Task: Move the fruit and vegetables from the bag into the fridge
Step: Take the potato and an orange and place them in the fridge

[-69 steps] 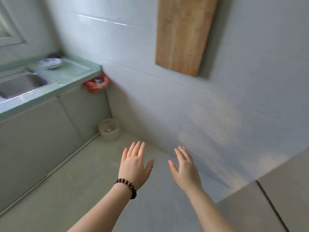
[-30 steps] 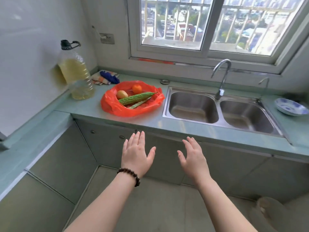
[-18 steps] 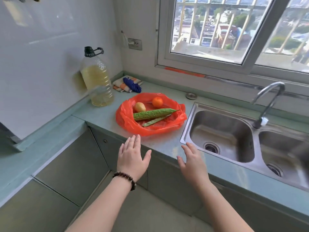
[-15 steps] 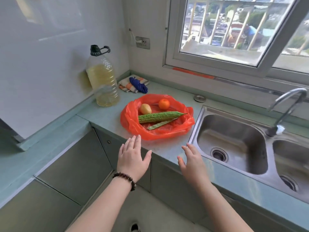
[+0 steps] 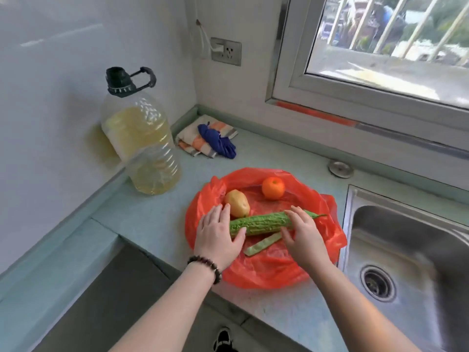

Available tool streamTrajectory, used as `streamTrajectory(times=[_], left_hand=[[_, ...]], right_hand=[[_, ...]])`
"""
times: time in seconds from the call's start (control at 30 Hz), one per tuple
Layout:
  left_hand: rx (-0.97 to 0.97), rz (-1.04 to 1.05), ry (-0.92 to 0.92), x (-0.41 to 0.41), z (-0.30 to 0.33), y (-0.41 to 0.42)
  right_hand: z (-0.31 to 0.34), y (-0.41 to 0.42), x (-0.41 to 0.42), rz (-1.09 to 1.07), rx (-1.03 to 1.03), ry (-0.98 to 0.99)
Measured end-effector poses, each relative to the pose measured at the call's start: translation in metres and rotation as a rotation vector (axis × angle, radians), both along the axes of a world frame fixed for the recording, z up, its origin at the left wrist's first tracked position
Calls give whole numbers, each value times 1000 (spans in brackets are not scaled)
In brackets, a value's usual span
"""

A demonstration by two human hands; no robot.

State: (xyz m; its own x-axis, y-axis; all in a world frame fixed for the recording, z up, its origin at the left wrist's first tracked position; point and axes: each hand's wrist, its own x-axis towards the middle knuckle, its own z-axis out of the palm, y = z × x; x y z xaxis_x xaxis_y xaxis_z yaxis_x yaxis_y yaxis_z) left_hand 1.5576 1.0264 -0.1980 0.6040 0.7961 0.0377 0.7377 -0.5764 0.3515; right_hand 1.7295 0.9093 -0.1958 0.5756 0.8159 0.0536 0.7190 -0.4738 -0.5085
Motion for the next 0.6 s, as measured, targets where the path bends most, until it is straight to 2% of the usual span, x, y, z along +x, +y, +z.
streamTrajectory(times=[0.23, 0.6], left_hand=[[-58, -110, 22, 50, -29, 67], [-196, -147, 10, 67, -57, 103]], right_hand=[[-16, 81, 46, -40, -75, 5], [-40, 154, 75, -21, -224, -60]])
